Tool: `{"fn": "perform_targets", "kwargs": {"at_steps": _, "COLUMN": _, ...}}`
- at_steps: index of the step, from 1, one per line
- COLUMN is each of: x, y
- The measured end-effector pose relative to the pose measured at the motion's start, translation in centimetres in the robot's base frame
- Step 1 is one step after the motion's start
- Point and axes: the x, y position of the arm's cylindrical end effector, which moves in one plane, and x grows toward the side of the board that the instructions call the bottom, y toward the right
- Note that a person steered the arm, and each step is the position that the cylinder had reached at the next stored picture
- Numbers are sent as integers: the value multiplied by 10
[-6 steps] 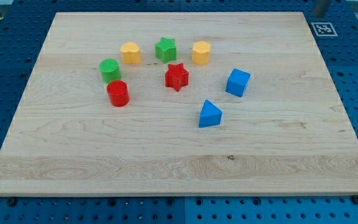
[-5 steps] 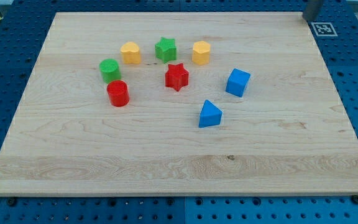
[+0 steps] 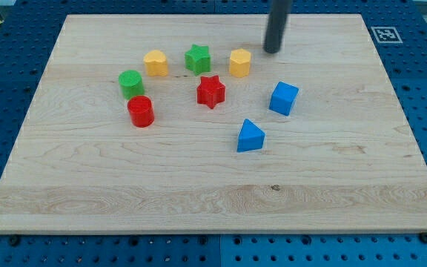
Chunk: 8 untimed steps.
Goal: Place the red star horizontally left to the blue triangle
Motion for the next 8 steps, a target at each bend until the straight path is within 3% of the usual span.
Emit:
{"fn": "perform_targets", "kwargs": {"at_steps": 2, "x": -24, "y": -150}}
{"fn": "perform_targets", "kwargs": {"at_steps": 7, "x": 48, "y": -183}}
{"fn": "perform_targets", "kwargs": {"at_steps": 8, "x": 39, "y": -237}}
